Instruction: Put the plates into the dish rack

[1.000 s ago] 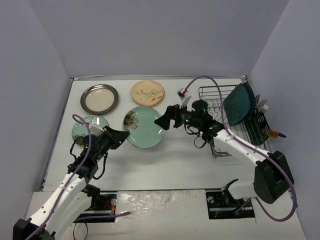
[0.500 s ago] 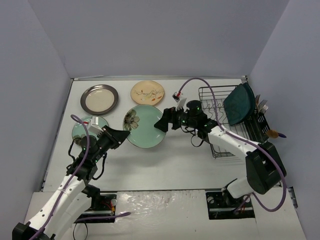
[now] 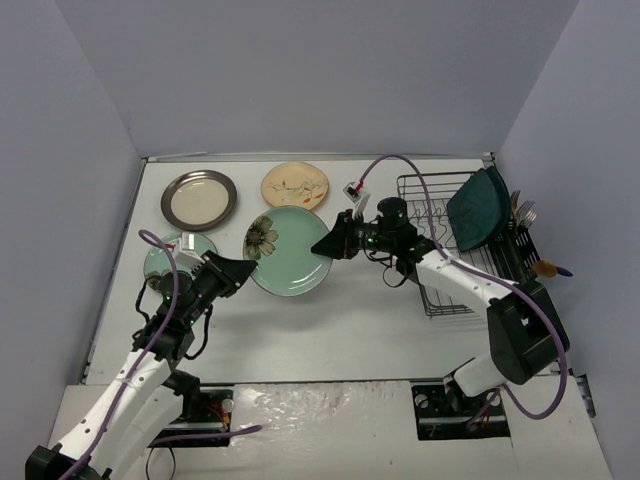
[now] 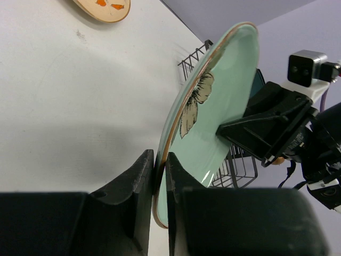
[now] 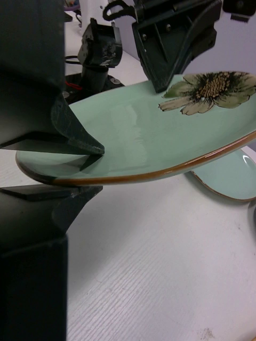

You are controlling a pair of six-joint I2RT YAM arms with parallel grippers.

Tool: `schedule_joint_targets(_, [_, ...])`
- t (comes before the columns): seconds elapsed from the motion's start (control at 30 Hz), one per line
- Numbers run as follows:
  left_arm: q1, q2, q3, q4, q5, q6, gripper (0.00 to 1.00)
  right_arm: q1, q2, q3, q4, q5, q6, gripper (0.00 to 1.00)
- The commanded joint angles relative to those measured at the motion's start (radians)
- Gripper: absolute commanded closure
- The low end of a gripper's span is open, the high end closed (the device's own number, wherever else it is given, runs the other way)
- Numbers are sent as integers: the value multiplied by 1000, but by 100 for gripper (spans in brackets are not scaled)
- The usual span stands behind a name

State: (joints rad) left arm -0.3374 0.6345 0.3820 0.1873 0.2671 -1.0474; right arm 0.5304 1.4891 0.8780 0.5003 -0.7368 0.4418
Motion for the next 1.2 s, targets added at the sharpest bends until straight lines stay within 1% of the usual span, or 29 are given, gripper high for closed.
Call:
schedule_joint_targets(0.0, [-5,-3,75,261,42,-36,100,-17,-68,17,94,-11,-19,95])
schedule_joint_targets(0.03, [-4,3,75,257,42,-30,100,-21,-78,14,97,-10,-15,99])
schedule_joint_targets(0.13, [-3,16,78,206,35,-7,100,-35,-114,10,95,-10,-15,100])
schedule_joint_targets(0.17, [-3,19,82,189,22,10,96,-42,-134,13,86,-3,-20,100])
schedule_joint_targets(0.23, [-3,21,95,120,4,45,84,-49,-156,21,54,22,-45,100])
schedule_joint_targets(0.27, [-3,20,102,80,-7,64,75,-51,-174,26,23,40,-71,100])
schedule_joint_targets(0.3, [-3,19,116,31,-30,86,63,-54,-199,37,-36,76,-107,100])
schedule_joint_targets(0.33, [-3,19,135,-20,-50,110,53,-55,-221,50,-89,120,-141,100])
schedule_joint_targets(0.4, [-3,19,183,-129,-88,161,38,-57,-267,80,-180,225,-206,100])
schedule_joint_targets(0.47, [-3,21,262,-267,-120,215,30,-63,-319,115,-244,338,-256,100])
schedule_joint_targets(0.53, [-3,23,325,-392,-162,289,19,-67,-348,145,-331,431,-321,100])
schedule_joint_targets(0.6, [-3,26,407,-523,-237,362,12,-71,-386,182,-407,572,-369,100])
schedule_joint_targets(0.63, [-3,28,420,-543,-249,372,9,-72,-401,188,-417,594,-392,100])
schedule_joint_targets(0.73, [-3,61,544,-745,-408,487,4,-72,-448,225,-461,887,-488,100])
schedule_joint_targets(0.8, [-2,88,587,-836,-462,546,3,-73,-472,240,-466,1010,-584,100])
schedule_joint_targets(0.87, [-2,119,621,-871,-508,609,3,-77,-472,262,-467,1161,-661,100])
schedule_joint_targets(0.9, [-2,124,621,-877,-516,627,3,-85,-464,273,-466,1203,-694,100])
schedule_joint_targets(0.97, [0,129,618,-878,-526,652,3,-129,-441,291,-459,1236,-758,100])
schedule_joint_targets(1.17, [0,98,547,-844,-564,675,3,-303,-372,311,-379,1218,-818,100])
